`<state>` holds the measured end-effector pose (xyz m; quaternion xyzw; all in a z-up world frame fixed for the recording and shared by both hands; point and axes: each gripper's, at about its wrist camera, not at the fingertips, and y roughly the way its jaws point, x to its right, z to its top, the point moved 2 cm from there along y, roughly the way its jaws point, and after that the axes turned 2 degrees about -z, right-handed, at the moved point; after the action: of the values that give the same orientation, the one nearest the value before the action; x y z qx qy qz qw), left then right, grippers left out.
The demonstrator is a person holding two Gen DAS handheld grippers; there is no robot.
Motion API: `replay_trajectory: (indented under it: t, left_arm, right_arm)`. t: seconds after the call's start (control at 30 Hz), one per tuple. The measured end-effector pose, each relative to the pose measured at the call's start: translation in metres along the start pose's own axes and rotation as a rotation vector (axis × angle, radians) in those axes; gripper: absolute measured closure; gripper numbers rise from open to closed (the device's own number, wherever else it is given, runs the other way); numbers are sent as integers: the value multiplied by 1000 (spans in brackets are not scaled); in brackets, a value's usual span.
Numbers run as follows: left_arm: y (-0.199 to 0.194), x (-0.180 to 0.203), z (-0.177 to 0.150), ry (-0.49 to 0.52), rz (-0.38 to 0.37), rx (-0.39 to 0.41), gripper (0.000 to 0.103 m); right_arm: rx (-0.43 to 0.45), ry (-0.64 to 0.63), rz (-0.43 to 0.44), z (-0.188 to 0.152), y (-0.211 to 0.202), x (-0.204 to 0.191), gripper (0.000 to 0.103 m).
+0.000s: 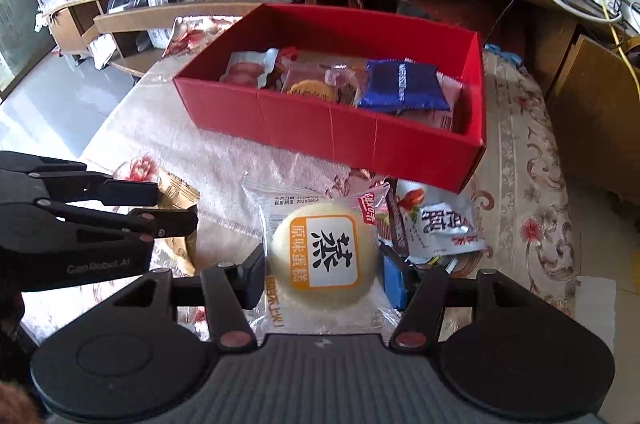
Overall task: Organize snacks
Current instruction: 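Close the right gripper on the round bun pack while the left holds the gold packet, then carry the gold packet and bun pack over the red box with both grippers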
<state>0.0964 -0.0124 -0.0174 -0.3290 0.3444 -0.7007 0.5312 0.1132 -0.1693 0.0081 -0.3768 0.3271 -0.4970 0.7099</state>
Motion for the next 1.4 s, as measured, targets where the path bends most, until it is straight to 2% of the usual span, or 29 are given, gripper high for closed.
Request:
replay_trajectory:
  t: [0.63,0.9,1.1,1.4]
  left_arm:
    - [-16,7,34,-21,-48,102,58]
    - [-14,10,64,-23,-53,143,58]
    - [-5,6,90,-41,-45,170,58]
    - [28,-5,120,-68,-20,144,58]
  right_arm:
    - [100,57,-4,32,-14,14,49]
    - [130,87,-1,56,-10,20,49]
    - [144,120,-4,80,0,29,49]
    - [117,160,-9,118,42,46,49]
